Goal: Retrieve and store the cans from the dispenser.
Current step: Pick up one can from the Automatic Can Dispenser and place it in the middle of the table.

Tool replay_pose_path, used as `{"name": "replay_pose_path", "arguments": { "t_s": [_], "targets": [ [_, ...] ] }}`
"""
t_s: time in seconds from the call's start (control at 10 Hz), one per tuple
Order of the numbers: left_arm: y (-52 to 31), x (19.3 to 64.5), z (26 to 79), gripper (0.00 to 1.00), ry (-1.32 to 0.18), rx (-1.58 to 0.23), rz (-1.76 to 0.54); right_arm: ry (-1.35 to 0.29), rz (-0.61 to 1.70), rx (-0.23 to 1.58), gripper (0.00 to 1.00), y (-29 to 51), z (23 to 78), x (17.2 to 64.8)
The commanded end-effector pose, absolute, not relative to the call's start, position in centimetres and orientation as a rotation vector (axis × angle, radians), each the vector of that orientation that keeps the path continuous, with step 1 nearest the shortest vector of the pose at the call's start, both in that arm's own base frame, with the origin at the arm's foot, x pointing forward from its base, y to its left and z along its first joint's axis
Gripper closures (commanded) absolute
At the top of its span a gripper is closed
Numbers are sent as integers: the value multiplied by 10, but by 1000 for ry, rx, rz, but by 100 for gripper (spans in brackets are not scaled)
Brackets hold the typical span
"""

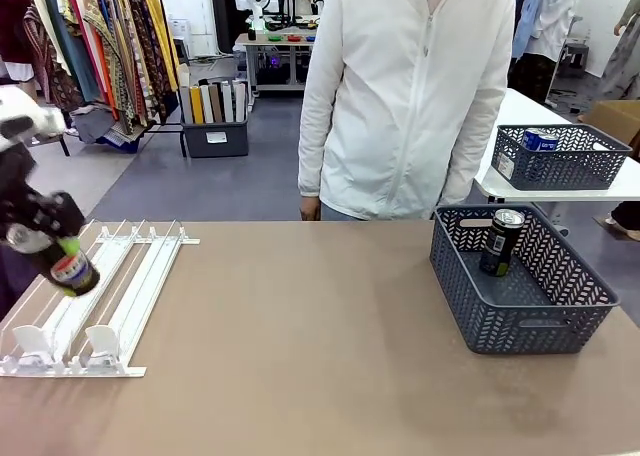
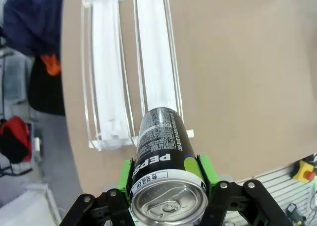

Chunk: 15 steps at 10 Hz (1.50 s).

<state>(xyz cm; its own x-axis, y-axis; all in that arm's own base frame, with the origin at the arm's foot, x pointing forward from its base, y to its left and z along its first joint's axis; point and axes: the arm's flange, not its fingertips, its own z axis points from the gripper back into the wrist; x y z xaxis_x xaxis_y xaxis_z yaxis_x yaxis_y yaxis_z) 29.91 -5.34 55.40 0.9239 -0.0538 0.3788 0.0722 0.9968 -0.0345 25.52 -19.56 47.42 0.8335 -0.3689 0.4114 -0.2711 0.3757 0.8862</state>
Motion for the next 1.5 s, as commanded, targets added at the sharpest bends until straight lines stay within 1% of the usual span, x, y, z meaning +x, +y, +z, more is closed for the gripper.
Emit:
{"name": "replay_pose_path", "arguments": {
  "t_s": [0.0,0.2,0.3,0.7,0.8,0.9,1.0,1.1,1.2,1.3,1.4],
  "targets": [
    [-40,275,573,100,-526,-68,-78,-654,-57,1223,0,-195,477,258],
    [-28,282,567,100,-534,-153,-45,-654,-57,1223,0,-195,477,258],
    [-46,270,590,100,-514,-65,-55,-654,-57,1223,0,-195,477,258],
    [-43,272,586,100,-501,-77,-50,-654,-57,1223,0,-195,477,258],
    [-50,275,590,100,-504,-187,3,-654,-57,1223,0,-195,477,258],
    [-77,291,591,100,-438,-259,47,-654,-57,1223,0,-195,477,258],
    [-115,311,589,100,-382,-266,31,-654,-57,1223,0,-195,477,258],
    [-163,330,583,100,-356,-302,-64,-654,-57,1223,0,-195,477,258],
    [-217,350,571,100,-307,-282,-135,-654,-57,1223,0,-195,477,258],
    [-282,368,550,100,-258,-257,-231,-654,-57,1223,0,-195,477,258],
    [-330,375,529,100,-221,-244,-315,-654,-57,1223,0,-195,477,258]
  ]
}}
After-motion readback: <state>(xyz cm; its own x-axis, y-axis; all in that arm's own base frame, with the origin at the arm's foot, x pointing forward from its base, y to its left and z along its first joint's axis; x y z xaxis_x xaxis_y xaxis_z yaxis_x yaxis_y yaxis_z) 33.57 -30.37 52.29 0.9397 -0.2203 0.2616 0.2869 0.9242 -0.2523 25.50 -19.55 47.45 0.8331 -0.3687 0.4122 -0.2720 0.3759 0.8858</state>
